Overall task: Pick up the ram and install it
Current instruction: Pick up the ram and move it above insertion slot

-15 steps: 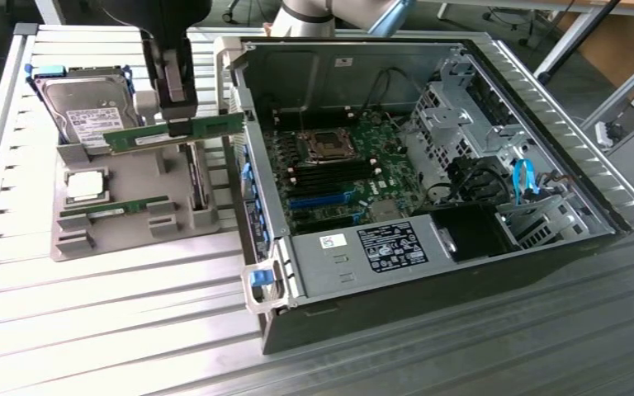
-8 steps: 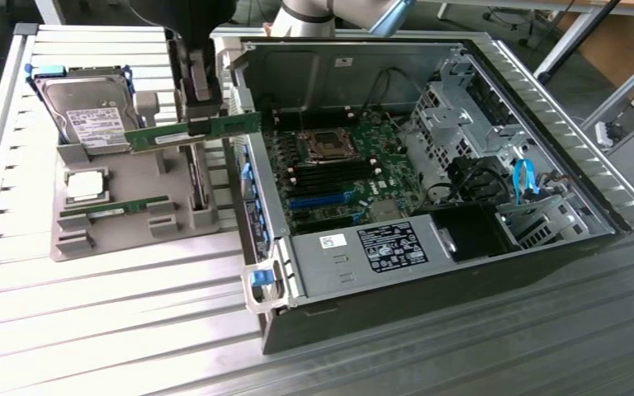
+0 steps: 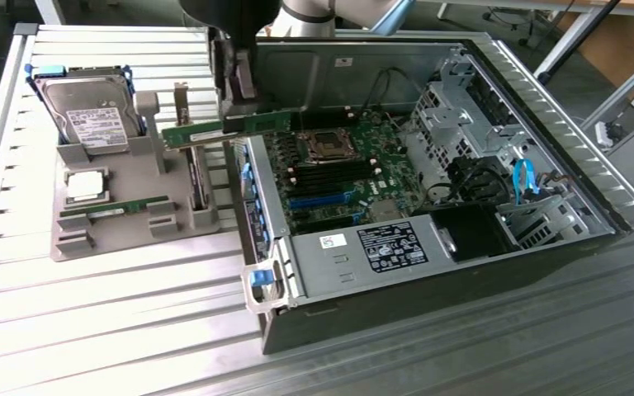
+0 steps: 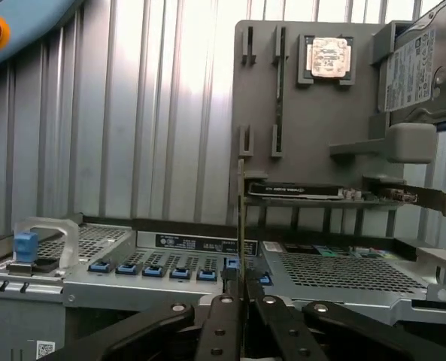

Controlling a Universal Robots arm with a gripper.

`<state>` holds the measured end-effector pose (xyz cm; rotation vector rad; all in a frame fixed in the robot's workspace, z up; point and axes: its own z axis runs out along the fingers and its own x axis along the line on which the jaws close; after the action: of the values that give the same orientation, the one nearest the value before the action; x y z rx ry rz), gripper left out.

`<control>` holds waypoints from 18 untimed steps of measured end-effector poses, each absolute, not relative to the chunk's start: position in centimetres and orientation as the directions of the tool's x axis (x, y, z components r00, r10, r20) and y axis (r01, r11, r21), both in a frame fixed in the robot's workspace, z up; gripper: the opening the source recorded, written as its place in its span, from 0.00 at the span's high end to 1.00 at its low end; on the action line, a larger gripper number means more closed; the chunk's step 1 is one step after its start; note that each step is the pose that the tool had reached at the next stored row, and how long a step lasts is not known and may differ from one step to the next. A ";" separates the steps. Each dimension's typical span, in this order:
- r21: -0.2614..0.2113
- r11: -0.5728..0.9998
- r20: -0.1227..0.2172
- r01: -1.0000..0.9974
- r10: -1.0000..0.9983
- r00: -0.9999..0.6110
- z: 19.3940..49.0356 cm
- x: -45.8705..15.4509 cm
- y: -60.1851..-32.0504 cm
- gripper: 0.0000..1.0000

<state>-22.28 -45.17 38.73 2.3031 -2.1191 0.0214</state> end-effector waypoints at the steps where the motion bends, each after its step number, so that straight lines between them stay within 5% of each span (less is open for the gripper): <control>1: 0.000 -0.083 0.018 -0.997 -0.996 0.083 38.7 -21.2 -45.2 0.88; 18: 0.000 -0.083 0.018 -0.997 -0.996 0.083 38.7 -16.6 -45.2 0.88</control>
<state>-16.62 -45.17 38.74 2.3028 -2.1187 0.0215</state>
